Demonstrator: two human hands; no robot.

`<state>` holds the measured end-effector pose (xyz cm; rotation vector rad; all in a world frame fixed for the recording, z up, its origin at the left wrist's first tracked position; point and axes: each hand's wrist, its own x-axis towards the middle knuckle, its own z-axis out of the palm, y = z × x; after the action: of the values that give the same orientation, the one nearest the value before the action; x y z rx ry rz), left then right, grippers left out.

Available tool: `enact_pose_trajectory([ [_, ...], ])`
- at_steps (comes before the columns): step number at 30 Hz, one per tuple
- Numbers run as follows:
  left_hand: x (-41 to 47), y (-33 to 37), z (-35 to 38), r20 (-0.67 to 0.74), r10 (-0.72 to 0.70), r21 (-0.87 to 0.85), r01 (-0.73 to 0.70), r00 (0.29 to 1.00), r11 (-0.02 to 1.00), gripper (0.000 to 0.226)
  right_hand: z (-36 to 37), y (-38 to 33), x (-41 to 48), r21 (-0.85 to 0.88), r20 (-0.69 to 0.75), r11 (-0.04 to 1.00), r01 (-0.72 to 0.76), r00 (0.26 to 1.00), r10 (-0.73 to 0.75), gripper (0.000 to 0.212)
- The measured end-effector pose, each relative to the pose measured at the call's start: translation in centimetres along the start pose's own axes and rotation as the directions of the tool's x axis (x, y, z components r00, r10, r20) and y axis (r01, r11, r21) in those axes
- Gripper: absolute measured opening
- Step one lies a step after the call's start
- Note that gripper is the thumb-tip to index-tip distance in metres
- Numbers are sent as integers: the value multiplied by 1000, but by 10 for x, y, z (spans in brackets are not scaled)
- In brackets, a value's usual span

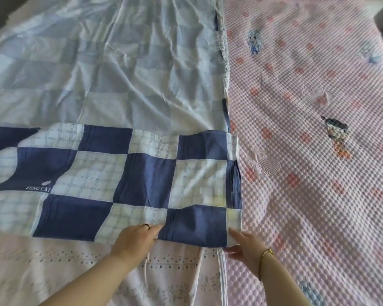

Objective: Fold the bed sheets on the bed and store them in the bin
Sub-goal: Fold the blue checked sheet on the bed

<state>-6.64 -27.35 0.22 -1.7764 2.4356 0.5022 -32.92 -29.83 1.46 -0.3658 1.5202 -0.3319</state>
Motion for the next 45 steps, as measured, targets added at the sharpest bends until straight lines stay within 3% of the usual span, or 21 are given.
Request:
enact_pose_trajectory([
  [4, -15, 10, -2, -12, 18, 58, -18, 1000, 998, 68, -9, 9, -8, 34, -72, 998, 51, 996, -48, 26],
  [9, -21, 37, 1, 15, 84, 113, -86, 996, 990, 69, -34, 19, -26, -103, -236, 978, 180, 951, -200, 30],
  [11, -20, 58, -7, 6, 104, 120, -104, 995, 987, 57, -53, 22, -32, -138, -278, 973, 187, 935, -219, 29],
  [13, -23, 84, -11, 6, 95, 97, -95, 995, 991, 37, -74, 28, -43, -158, -308, 970, 185, 924, -227, 32],
  [18, -44, 123, 21, 162, 133, 69, -146, 978, 987, 27, -113, 59, -62, -285, -368, 952, 109, 905, -213, 41],
  [21, -64, 147, 28, 276, 134, 42, -151, 952, 988, 47, -123, 91, -70, -320, -388, 947, 24, 909, -154, 42],
  [23, -79, 153, 34, 341, 96, -151, -46, 935, 987, 34, -124, 105, -73, -345, -373, 939, 4, 917, -141, 41],
  [26, -98, 144, 48, 511, -27, -254, 180, 859, 950, 40, -119, 101, -71, -399, -395, 917, 15, 900, -186, 26],
  [27, -104, 136, 45, 500, -92, -263, 252, 861, 931, 40, -116, 97, -69, -409, -435, 913, 6, 878, -201, 19],
  [29, -112, 114, 34, 415, -273, -304, 415, 868, 858, 36, -109, 84, -68, -453, -526, 890, -53, 822, -219, 42],
  [31, -119, 87, 25, 338, -415, -382, 526, 845, 760, 28, -96, 72, -68, -533, -546, 846, -20, 772, -326, 52],
  [33, -126, 58, 17, 324, -529, -439, 620, 784, 650, 31, -71, 63, -67, -628, -460, 771, 107, 747, -479, 51],
  [36, -144, 16, 11, 328, -659, -538, 707, 677, 459, 38, -14, 70, -63, -777, -140, 534, 332, 736, -662, 49],
  [39, -169, -20, 9, 325, -725, -616, 717, 607, 325, 27, 48, 88, -54, -869, 249, 99, 485, 602, -759, 65],
  [41, -190, -50, 9, 342, -752, -644, 724, 563, 249, 29, 100, 97, -48, -884, 365, -40, 467, 634, -682, 95],
  [43, -208, -82, 9, 355, -789, -662, 731, 502, 167, 41, 145, 106, -36, -878, 439, -176, 444, 603, -667, 98],
  [45, -224, -123, 7, 336, -835, -680, 726, 435, 105, 47, 193, 115, -31, -876, 483, -298, 380, 698, -529, 100],
])
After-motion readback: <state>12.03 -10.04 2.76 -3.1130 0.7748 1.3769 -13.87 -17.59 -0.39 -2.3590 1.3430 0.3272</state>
